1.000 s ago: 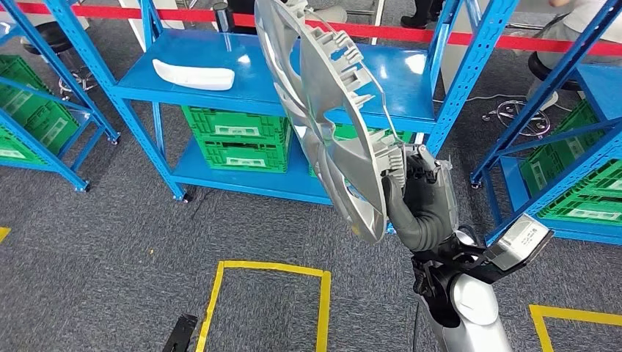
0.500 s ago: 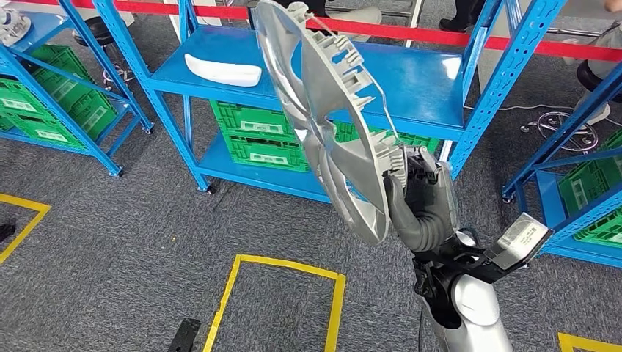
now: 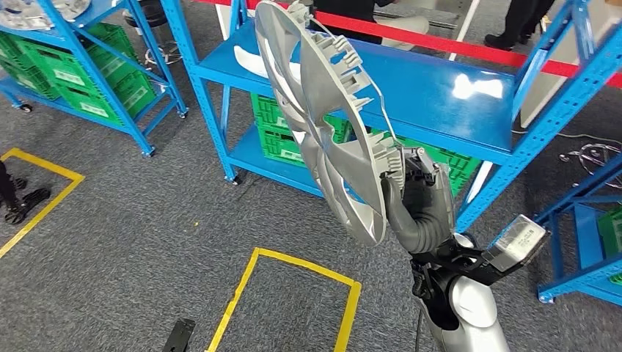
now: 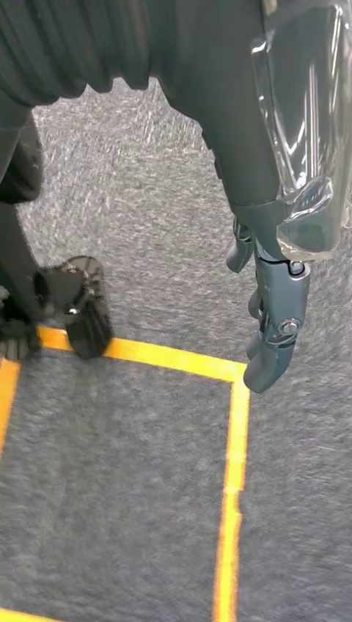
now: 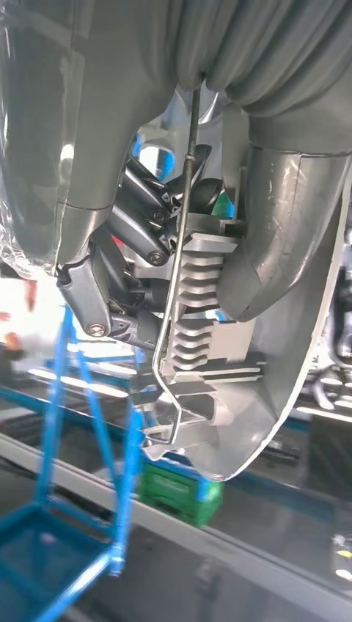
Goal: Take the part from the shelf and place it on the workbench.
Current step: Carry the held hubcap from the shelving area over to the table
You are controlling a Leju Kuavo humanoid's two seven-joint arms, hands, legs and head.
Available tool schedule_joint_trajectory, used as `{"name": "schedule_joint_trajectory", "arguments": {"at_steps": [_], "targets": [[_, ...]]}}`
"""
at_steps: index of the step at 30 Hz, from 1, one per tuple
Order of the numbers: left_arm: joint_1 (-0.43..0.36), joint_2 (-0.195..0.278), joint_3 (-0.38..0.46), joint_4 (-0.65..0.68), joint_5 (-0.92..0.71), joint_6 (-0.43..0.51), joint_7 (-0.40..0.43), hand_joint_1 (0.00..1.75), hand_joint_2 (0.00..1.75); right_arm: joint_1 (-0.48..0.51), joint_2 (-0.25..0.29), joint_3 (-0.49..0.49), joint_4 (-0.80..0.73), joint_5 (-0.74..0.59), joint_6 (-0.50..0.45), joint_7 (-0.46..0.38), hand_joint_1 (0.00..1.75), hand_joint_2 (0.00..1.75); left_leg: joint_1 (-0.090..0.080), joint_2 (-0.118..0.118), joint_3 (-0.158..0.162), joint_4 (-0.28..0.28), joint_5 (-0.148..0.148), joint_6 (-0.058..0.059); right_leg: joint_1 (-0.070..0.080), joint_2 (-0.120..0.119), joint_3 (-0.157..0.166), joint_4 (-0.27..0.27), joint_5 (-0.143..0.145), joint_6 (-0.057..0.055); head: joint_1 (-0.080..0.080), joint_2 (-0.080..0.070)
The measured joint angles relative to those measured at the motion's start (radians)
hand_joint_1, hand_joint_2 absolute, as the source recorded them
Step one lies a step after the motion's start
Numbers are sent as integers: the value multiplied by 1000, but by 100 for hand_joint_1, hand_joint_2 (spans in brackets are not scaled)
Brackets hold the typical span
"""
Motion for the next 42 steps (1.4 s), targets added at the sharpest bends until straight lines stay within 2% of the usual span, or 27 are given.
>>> {"name": "schedule_joint_trajectory", "arguments": {"at_steps": [2, 3, 4, 5, 7, 9, 10, 12, 14, 16, 18, 19, 20, 21, 23, 25, 27, 29, 30, 32, 34, 35, 36, 37, 38, 40, 42], "targets": [[-2, -3, 0, 0, 0, 0, 0, 0, 175, 2, -2, 0, 0, 0, 0, 0, 175, 175, -1, -25, -1, -1, 3, 4, -2, 32, -67, 136, -51, -5, 3, 0], [-2, -4, 0, 0, 0, -1, 0, 0, 175, 3, -4, 0, 0, 0, 0, 0, 175, 175, -2, -39, -2, 0, 3, 3, -2, 38, -93, 185, -63, -2, 4, 0], [-1, -6, 0, 0, 0, -1, 0, 0, 175, 4, -5, 0, 0, 0, 0, 0, 175, 175, -2, -53, -2, 1, 2, 3, -3, 40, -103, 197, -59, 5, 4, 0], [0, -7, 0, 0, 0, -1, 0, 0, 175, 4, -6, 0, 0, 0, 0, 0, 175, 175, -1, -67, -2, 4, 1, 1, -5, 43, -93, 169, -40, 15, 4, 0], [0, -7, 0, 0, 0, -1, 0, 0, 175, 4, -7, 0, 0, 0, 0, 1, 175, 175, 0, -93, -5, 16, -4, -6, -11, 64, -33, 33, 21, 33, 4, 0], [1, -7, 0, 0, 0, -1, 0, 0, 175, 3, -7, 0, 0, 0, 0, 1, 175, 175, -2, -113, -17, 32, -11, -17, -15, 87, 8, -59, 57, 28, 4, 0], [3, -7, 0, 0, 0, -1, 0, 0, 175, 3, -6, 0, 0, 0, 0, 0, 175, 175, -2, -120, -23, 37, -13, -22, -13, 91, 11, -69, 60, 19, 4, 0], [8, -5, 0, 0, 1, 0, 0, 0, 175, 2, -5, 0, 0, 0, 0, 0, 175, 175, 0, -128, -31, 41, -14, -28, -12, 76, 11, -70, 63, 6, 4, 0], [10, -4, 0, 1, 3, 2, 0, 0, 175, 1, -3, 0, 0, 0, 1, 1, 175, 175, 1, -94, -47, 77, -35, -38, -15, 61, 15, -72, 63, -6, 0, 0], [8, -4, -1, 1, 5, 3, 0, 0, 175, 0, -1, 0, 0, 0, 2, 1, 175, 175, 5, -39, -99, 185, -87, -51, -13, 45, 20, -73, 60, -15, -4, 0], [7, -4, -1, 1, 5, 3, 0, 0, 175, 0, -1, 0, 0, 0, 2, 1, 175, 175, 13, -16, -164, 303, -126, -60, -9, 26, 22, -73, 57, -19, -5, 0], [7, -5, -1, 1, 5, 3, 0, 0, 175, 0, -1, 0, 0, 0, 2, 1, 175, 175, 15, -13, -180, 326, -124, -61, -8, 17, 22, -73, 55, -21, -5, 0], [8, -5, -1, 1, 5, 3, 0, 0, 175, 0, -1, 0, 0, 0, 2, 2, 175, 175, 17, -11, -176, 312, -106, -61, -7, 7, 24, -73, 53, -21, -5, 0], [8, -5, -1, 1, 5, 3, 0, 0, 175, -1, 0, 0, 0, 0, 2, 2, 175, 175, 16, -5, -151, 259, -73, -57, -6, -2, 26, -73, 51, -21, -5, 0], [6, -4, -1, 1, 5, 3, 0, 0, 175, -2, 2, 0, 0, 0, 2, 2, 175, 175, 7, 35, -78, 118, -18, -43, -1, -19, 33, -74, 46, -18, -5, 0], [2, -2, -1, 0, 6, 3, 0, 0, 175, -3, 4, 1, 0, 0, 2, 1, 175, 175, -5, 60, -44, 49, -4, -29, 3, -37, 37, -75, 42, -12, -4, 0], [-1, 0, -1, 0, 6, 4, -1, 0, 175, -4, 4, 1, -1, 0, 2, 1, 175, 175, -9, 39, -44, 40, -4, -20, 3, -57, 41, -80, 38, -4, -5, 0], [1, 1, 0, 0, 6, 4, -1, 0, 175, -3, 3, 1, 0, 0, 5, 1, 175, 175, -4, 13, -32, 19, 7, -11, 2, -39, 36, -64, 26, 1, -3, 0], [1, 0, 0, 0, 6, 4, -1, 0, 175, -3, 2, 1, 0, 0, 7, 0, 175, 175, 0, 1, -25, 9, 14, -7, 0, -14, 19, -28, 9, 0, -1, 0], [-2, -2, 0, 0, 8, 4, -1, 0, 175, -3, -1, 1, 2, 0, 15, 0, 175, 175, 4, -26, -23, 2, 19, -2, -4, 31, -45, 96, -38, -6, 2, 0], [-4, -5, 0, 0, 15, 2, -1, 0, 175, -3, -4, 4, 7, 0, 25, 2, 175, 175, 5, -56, -23, 3, 19, -3, -8, 42, -99, 189, -62, 1, 2, 0], [-3, -6, 0, 0, 21, 2, -3, 0, 175, -5, -4, 7, 11, -1, 30, 5, 175, 175, 6, -73, -24, 6, 18, -4, -12, 43, -101, 184, -50, 12, 2, 0], [-2, -7, 1, 0, 29, 2, -6, 0, 175, -8, -4, 12, 14, -2, 36, 9, 175, 175, 9, -89, -24, 11, 16, -8, -17, 46, -83, 140, -25, 25, 2, 0], [0, -9, 2, 0, 36, 3, -10, 0, 175, -13, -4, 18, 19, -4, 43, 14, 175, 175, 12, -105, -27, 19, 11, -14, -24, 56, -54, 72, 6, 40, 3, 0], [2, -9, 4, 0, 44, 5, -14, 0, 175, -21, -4, 26, 24, -7, 49, 18, 175, 175, 13, -120, -32, 31, 5, -23, -29, 72, -26, 12, 30, 48, 4, 0], [11, -9, 8, -1, 54, 11, -13, 0, 175, -39, -2, 45, 36, -12, 57, 22, 175, 175, 14, -139, -46, 51, -4, -39, -31, 91, 1, -47, 50, 40, 5, 0], [28, -8, 9, 0, 56, 15, -4, 0, 175, -51, -1, 63, 45, -13, 57, 23, 175, 175, 18, -149, -55, 56, -6, -48, -27, 82, 1, -45, 51, 19, 4, 0]]}}
